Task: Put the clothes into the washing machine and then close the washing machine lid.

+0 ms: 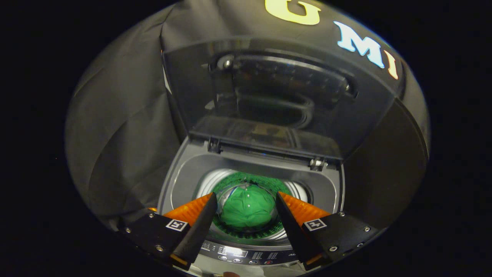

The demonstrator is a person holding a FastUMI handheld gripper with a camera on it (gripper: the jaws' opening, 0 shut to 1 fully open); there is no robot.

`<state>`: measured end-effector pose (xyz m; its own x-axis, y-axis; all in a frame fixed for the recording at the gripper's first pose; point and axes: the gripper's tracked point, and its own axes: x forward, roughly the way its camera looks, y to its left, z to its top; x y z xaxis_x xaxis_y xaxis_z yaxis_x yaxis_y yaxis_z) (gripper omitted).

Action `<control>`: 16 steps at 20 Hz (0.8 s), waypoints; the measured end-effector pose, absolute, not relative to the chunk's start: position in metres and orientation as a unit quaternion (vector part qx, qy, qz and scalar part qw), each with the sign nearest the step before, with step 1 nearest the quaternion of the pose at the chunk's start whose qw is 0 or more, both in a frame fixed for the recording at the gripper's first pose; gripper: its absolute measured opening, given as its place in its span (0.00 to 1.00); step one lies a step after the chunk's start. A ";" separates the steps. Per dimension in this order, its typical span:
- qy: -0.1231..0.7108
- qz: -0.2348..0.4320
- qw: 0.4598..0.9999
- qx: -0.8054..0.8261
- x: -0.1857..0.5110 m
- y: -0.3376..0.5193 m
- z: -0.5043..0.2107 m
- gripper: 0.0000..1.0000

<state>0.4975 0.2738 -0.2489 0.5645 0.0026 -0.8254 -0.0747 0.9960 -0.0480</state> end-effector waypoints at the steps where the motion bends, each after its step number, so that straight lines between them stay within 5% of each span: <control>1: 0.455 0.018 0.890 -0.040 0.501 0.273 -0.236 0.94; 16: 0.349 -0.047 0.935 -0.035 0.598 0.247 -0.071 0.94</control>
<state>0.5976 0.2465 -0.0713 0.7523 -0.1124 -0.6491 0.0635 0.9931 -0.0983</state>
